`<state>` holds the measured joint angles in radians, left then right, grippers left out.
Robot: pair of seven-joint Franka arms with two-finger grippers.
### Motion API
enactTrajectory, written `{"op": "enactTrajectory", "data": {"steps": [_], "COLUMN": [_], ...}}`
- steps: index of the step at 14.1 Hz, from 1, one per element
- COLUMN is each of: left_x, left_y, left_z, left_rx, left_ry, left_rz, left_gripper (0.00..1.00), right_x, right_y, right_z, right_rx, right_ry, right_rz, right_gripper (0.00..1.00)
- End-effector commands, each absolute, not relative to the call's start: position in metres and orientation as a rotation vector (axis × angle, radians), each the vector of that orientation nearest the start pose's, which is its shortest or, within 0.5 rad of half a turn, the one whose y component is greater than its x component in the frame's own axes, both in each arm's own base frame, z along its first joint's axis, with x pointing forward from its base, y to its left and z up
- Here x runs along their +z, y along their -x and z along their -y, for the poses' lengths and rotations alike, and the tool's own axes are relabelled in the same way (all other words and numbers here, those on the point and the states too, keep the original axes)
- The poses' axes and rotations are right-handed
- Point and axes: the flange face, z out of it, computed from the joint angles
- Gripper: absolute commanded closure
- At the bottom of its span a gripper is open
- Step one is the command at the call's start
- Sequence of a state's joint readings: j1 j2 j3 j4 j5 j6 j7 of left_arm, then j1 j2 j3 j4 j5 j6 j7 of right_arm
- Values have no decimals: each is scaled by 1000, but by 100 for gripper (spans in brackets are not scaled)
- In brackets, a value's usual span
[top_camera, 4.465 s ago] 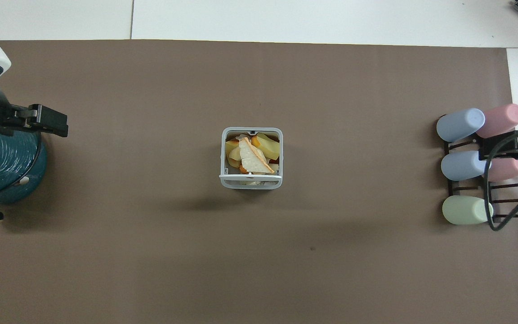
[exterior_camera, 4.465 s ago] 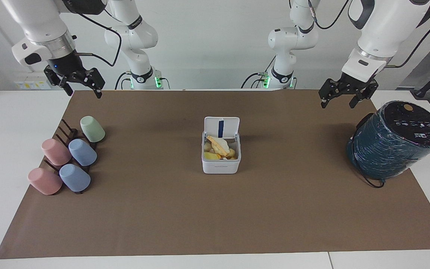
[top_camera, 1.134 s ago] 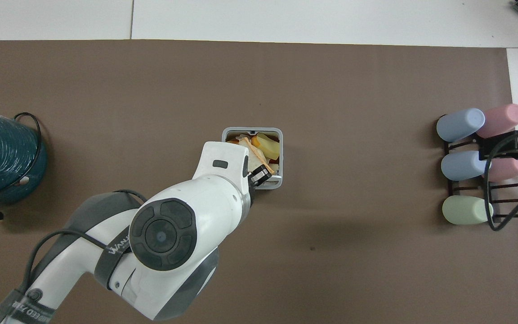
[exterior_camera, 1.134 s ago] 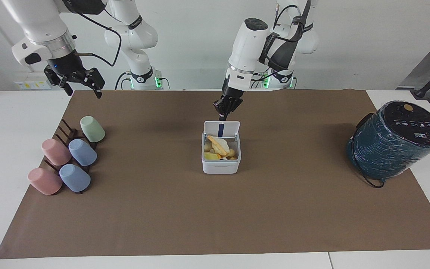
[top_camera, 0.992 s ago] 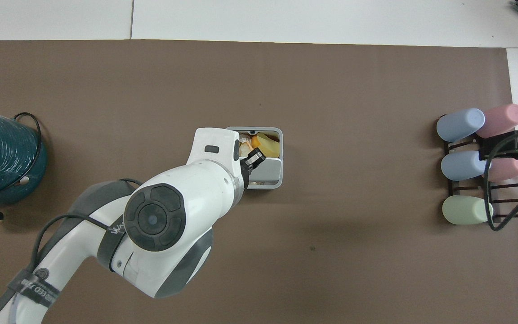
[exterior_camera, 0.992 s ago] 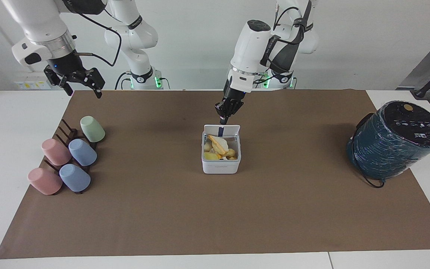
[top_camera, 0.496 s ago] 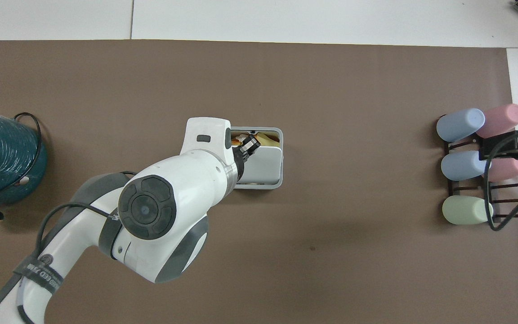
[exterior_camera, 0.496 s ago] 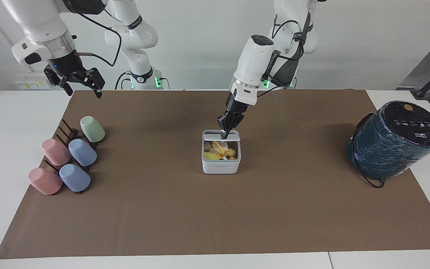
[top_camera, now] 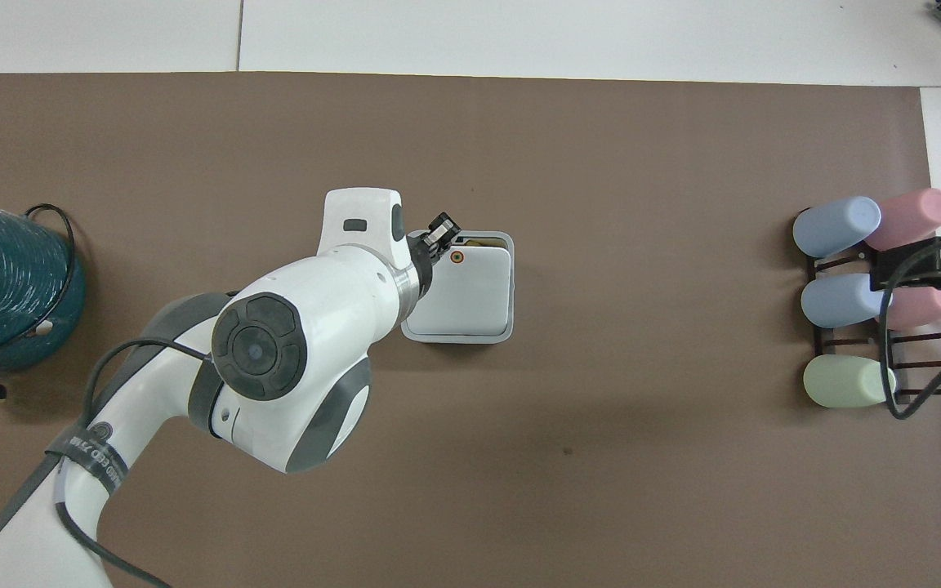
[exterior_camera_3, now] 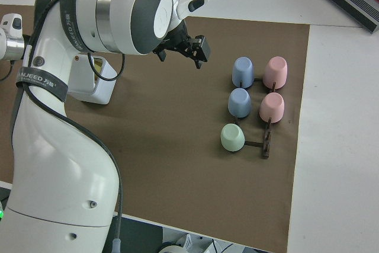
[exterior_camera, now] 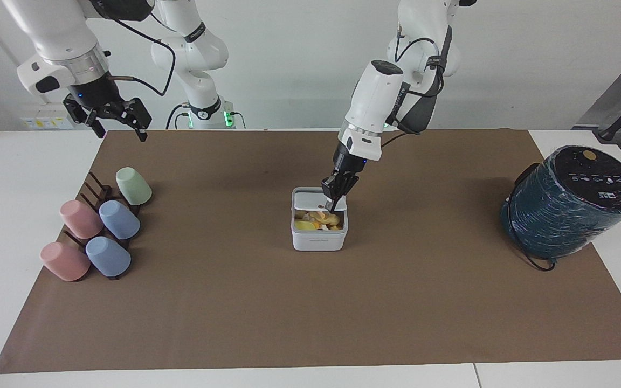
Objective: Close trash can lid
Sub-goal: 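Press the lid flat onto the can with the left gripper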
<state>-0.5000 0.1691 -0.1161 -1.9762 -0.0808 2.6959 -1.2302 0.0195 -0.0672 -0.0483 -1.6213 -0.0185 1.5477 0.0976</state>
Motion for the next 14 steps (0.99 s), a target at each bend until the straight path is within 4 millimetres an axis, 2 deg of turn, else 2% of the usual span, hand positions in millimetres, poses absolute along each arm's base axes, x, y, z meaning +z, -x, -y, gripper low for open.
{"op": "enactTrajectory", "data": {"steps": [1, 4, 8, 11, 14], "left_x": [425, 412, 377, 370, 378], "left_y": [-531, -534, -538, -539, -545], "left_z": [368, 370, 379, 379, 378], "left_rx": [-502, -486, -475, -477, -468], "left_ry": [3387, 3382, 3382, 3383, 3376], "left_rz": [1250, 1238, 1225, 1226, 1216], "left_gripper": [100, 100, 100, 100, 100], "right_x": [638, 638, 638, 638, 638], "right_y": [-527, -527, -527, -527, -527], "right_z": [18, 18, 18, 18, 18], "right_rx": [16, 14, 16, 14, 16], "right_ry": [3151, 3150, 3151, 3150, 3151], "right_rz": [-175, -175, -175, -175, -175], "right_gripper": [0, 0, 0, 0, 0]}}
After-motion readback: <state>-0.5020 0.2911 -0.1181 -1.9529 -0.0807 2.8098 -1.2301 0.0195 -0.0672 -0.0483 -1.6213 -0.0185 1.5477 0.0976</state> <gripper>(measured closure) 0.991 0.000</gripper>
